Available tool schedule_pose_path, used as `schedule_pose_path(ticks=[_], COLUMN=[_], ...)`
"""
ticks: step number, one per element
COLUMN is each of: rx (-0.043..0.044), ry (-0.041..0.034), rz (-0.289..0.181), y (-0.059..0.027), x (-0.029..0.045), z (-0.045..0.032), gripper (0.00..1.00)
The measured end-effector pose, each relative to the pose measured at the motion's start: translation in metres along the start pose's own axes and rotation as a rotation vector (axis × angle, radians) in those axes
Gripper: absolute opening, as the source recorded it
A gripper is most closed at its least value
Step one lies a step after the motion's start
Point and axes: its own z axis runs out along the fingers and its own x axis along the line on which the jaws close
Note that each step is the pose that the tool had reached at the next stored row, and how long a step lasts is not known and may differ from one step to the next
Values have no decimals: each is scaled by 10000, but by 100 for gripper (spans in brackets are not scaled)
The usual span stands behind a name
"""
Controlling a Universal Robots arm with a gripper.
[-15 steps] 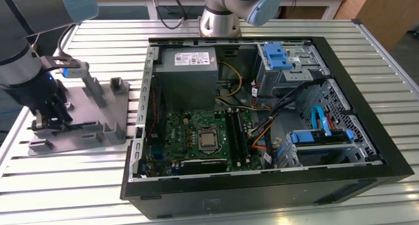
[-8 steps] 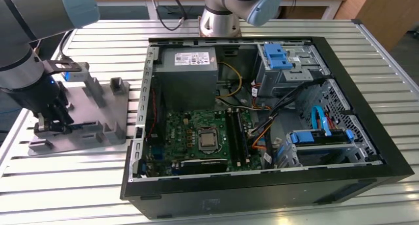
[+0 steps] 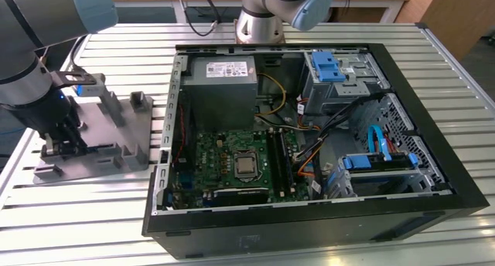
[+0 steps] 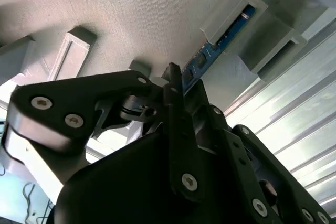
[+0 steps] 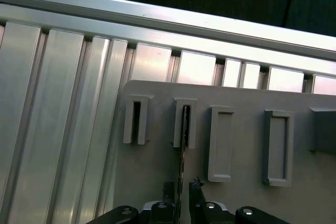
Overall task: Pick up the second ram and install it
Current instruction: 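Pick up the second ram and move it above second insertion slot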
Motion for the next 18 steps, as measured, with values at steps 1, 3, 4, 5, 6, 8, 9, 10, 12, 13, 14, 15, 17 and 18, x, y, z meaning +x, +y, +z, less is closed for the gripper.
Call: schedule_pose_path(ticks=[1, 3, 4, 5, 6, 8, 9, 10, 12, 13, 14, 15, 17, 18], rx=[0, -1, 0, 0, 0, 1, 1, 1, 1, 1, 1, 0, 1, 1], ry=[0, -1, -1, -1, -1, -1, -1, -1, -1, -2, -1, -2, -2, -2], rz=[0, 0, 0, 0, 0, 0, 0, 0, 0, 0, 0, 0, 0, 0], y=[0, 0, 0, 0, 0, 0, 0, 0, 0, 0, 0, 0, 0, 0], x=[0, 0, 0, 0, 0, 0, 0, 0, 0, 0, 0, 0, 0, 0], z=[0, 0, 0, 0, 0, 0, 0, 0, 0, 0, 0, 0, 0, 0], gripper=[22, 16, 14, 14, 14, 14, 14, 14, 14, 14, 14, 14, 14, 14])
